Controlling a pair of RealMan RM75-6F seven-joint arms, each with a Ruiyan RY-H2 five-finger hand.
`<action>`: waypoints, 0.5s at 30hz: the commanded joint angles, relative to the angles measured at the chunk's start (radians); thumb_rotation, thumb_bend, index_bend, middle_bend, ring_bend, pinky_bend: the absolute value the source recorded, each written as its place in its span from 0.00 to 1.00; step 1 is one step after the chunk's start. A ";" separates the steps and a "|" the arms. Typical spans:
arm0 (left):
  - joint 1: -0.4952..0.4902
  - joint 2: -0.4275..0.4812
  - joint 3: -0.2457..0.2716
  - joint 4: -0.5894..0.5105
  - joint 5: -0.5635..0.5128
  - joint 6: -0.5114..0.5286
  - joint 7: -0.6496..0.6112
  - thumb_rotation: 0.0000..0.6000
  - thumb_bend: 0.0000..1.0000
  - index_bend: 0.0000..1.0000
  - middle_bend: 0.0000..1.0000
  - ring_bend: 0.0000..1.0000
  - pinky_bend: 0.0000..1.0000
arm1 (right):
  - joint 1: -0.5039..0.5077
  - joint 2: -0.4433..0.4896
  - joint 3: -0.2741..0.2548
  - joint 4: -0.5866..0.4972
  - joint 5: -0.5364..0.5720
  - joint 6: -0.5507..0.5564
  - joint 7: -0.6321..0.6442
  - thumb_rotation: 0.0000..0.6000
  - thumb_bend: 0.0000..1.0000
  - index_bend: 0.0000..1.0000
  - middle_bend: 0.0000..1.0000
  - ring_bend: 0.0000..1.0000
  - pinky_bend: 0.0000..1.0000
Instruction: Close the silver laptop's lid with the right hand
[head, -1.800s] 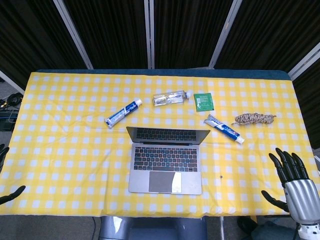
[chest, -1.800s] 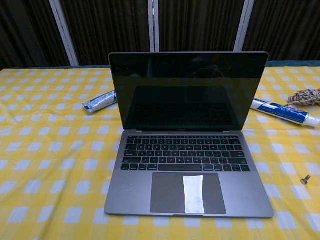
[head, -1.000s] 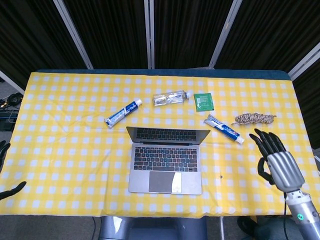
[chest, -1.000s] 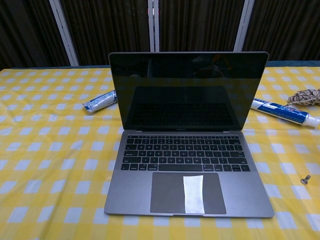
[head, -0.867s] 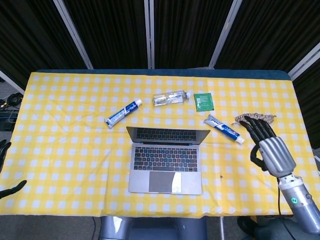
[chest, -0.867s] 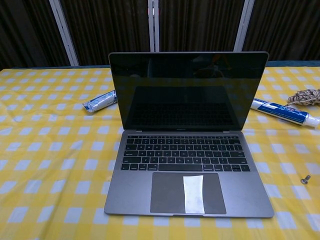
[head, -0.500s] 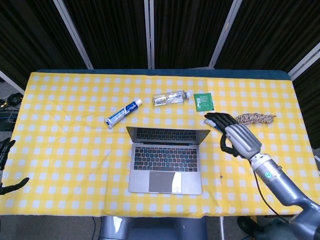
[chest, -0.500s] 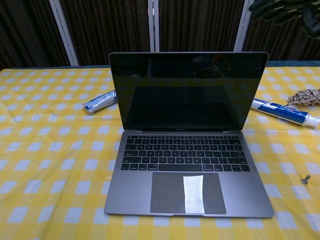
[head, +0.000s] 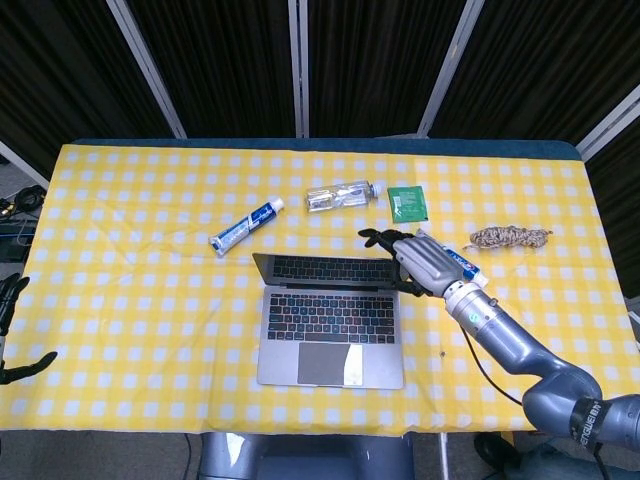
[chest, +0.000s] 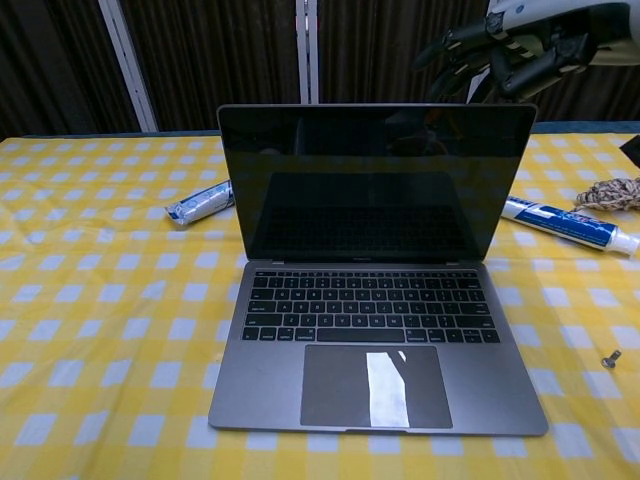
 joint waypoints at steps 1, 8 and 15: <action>0.000 0.000 0.000 0.000 0.001 0.001 0.000 1.00 0.00 0.00 0.00 0.00 0.00 | 0.030 -0.012 -0.018 0.005 0.053 -0.036 -0.022 1.00 1.00 0.14 0.24 0.18 0.25; 0.000 -0.001 0.001 0.000 0.001 0.001 -0.003 1.00 0.00 0.00 0.00 0.00 0.00 | 0.036 -0.004 -0.023 -0.024 0.064 -0.045 -0.011 1.00 1.00 0.16 0.28 0.22 0.32; -0.001 -0.001 0.002 -0.001 0.003 0.001 -0.002 1.00 0.00 0.00 0.00 0.00 0.00 | 0.022 0.023 -0.028 -0.068 0.016 -0.059 0.019 1.00 1.00 0.17 0.30 0.24 0.32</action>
